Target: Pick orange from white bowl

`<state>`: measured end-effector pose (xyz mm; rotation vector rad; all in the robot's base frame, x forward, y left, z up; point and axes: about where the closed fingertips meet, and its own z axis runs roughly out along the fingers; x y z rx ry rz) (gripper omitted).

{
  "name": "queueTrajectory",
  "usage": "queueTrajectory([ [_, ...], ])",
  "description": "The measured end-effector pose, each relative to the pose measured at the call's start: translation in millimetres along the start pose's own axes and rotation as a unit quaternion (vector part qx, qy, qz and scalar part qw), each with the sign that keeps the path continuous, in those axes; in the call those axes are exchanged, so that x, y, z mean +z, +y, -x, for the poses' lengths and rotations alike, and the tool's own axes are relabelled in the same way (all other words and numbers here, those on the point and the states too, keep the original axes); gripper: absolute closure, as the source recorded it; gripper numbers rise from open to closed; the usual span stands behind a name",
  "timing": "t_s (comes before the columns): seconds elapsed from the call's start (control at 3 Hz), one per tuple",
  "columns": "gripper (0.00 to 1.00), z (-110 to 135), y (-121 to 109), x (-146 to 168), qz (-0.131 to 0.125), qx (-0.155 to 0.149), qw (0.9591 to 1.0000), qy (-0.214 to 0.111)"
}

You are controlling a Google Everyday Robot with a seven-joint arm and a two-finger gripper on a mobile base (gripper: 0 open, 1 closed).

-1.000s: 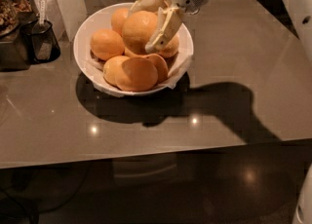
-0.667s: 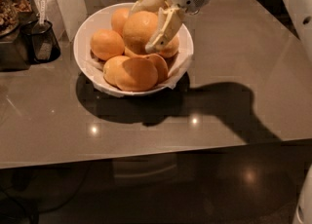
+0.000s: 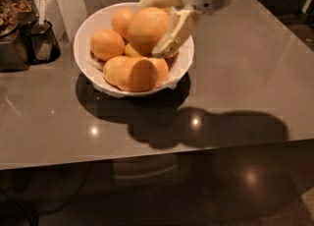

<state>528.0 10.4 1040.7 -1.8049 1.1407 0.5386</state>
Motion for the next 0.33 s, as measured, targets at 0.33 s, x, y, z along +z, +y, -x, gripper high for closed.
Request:
queueTrajectory([
  [0.33,1.00,-23.8,13.2,-8.7,-0.016,0.024,0.9994,0.018],
])
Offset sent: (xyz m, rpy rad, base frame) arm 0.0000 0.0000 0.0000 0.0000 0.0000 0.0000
